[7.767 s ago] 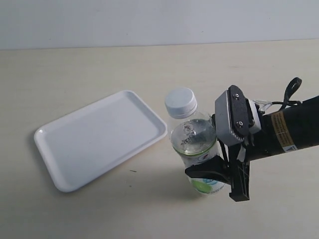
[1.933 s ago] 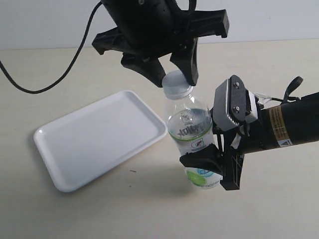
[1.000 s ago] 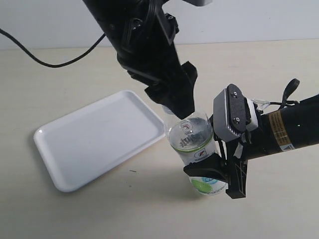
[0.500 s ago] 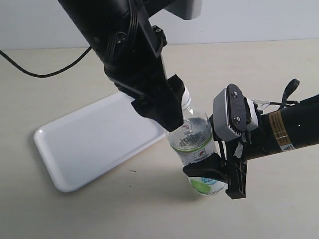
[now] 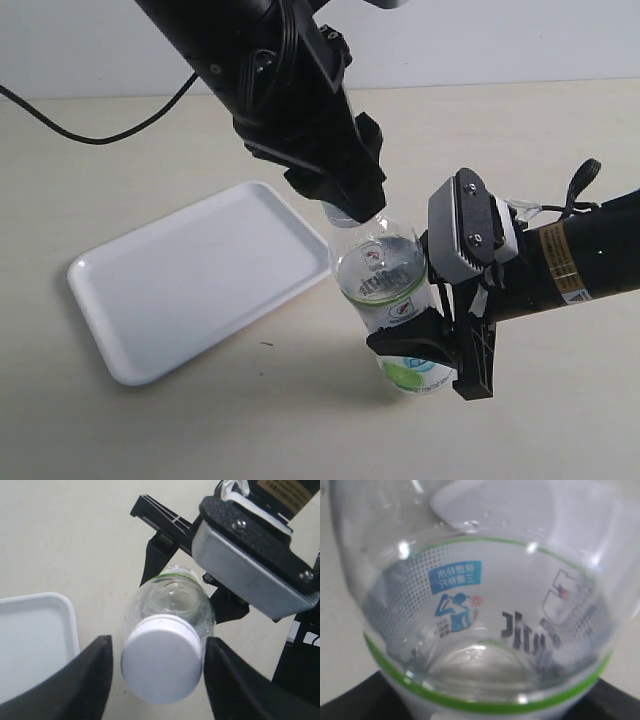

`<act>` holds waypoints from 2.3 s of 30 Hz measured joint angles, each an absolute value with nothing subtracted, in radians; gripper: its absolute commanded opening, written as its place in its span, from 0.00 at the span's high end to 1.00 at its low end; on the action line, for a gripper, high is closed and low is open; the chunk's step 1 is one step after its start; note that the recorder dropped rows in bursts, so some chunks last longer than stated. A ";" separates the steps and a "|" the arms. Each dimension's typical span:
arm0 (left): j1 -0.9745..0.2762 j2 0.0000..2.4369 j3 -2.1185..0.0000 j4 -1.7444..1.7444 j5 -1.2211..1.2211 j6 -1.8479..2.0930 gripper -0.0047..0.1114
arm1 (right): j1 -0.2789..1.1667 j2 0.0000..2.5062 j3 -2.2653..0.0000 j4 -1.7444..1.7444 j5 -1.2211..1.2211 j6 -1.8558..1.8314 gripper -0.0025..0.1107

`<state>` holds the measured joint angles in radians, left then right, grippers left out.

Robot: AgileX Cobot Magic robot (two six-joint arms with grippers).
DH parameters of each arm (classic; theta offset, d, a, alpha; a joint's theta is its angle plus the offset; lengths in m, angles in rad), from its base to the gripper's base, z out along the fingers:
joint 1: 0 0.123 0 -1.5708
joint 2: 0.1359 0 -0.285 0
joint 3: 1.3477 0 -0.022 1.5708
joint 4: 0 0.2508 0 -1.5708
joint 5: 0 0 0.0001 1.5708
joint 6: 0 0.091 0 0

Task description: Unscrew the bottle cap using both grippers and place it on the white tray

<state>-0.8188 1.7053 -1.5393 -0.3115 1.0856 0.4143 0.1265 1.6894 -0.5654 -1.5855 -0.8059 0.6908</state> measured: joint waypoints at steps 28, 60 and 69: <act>-0.819 1.705 -1.539 -0.305 1.101 0.028 0.96 | 0.127 1.689 -0.565 -1.590 -0.798 0.691 0.98; -0.802 1.759 -1.554 -0.417 1.117 -0.602 0.92 | 0.127 1.687 -0.563 -1.582 -0.789 0.668 0.98; -0.796 1.771 -1.585 -0.440 1.148 -0.532 0.20 | 0.127 1.686 -0.563 -1.575 -0.785 0.672 0.98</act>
<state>-0.7957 1.7710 -1.5850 -0.4397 1.1479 -0.5323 0.1265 1.6856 -0.5633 -1.5755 -0.7850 0.6717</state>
